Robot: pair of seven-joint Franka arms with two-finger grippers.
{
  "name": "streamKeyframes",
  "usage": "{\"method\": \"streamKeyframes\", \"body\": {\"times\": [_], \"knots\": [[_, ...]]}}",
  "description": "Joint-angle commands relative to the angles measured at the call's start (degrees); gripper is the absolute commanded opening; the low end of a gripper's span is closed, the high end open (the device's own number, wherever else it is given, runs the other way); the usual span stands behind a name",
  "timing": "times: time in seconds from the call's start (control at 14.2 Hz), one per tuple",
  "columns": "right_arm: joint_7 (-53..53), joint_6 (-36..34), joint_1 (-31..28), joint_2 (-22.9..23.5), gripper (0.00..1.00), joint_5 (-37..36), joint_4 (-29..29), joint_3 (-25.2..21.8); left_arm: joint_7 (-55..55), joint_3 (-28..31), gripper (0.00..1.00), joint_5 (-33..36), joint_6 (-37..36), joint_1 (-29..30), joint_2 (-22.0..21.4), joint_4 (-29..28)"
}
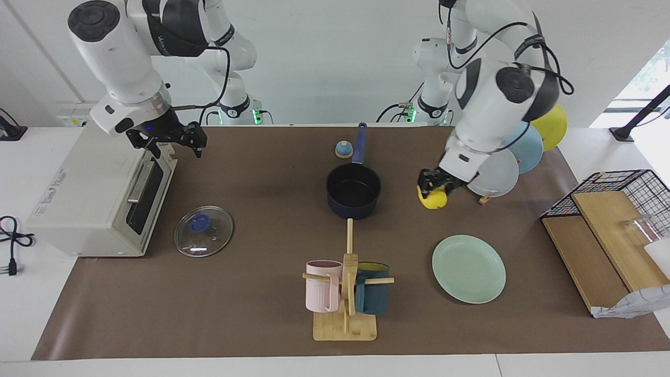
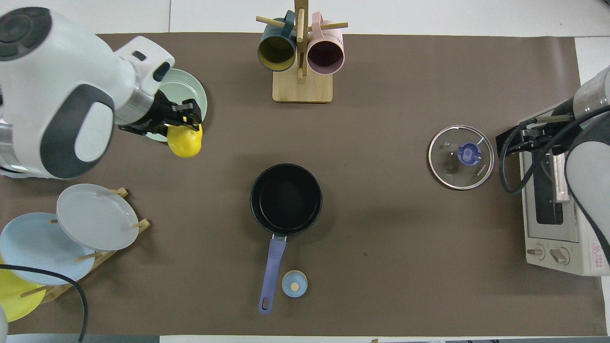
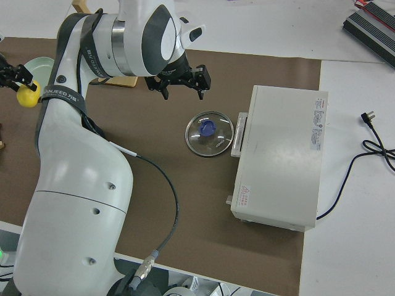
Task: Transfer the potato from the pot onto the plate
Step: 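Lower the potato onto the green plate and open the left gripper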
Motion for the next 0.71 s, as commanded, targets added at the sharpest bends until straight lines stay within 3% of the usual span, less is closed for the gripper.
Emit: {"method": "streamKeyframes", "body": {"times": [0.0, 0.21, 0.64], "knots": [[1.73, 0.17, 0.66, -1.55, 1.00, -0.38, -2.53, 0.22, 5.06, -0.73, 0.00, -0.64, -0.99, 5.31, 11.33, 11.30], [1.47, 2.01, -1.36, -1.29, 1.00, 1.02, -2.36, -0.04, 9.02, -0.20, 0.00, 1.02, 3.39, 7.17, 19.35, 15.46], [1.55, -0.43, 1.36, -1.90, 1.00, 1.03, -2.80, -2.59, 9.38, -0.20, 0.00, 5.07, 13.24, 6.12, 19.99, 6.95]]}}
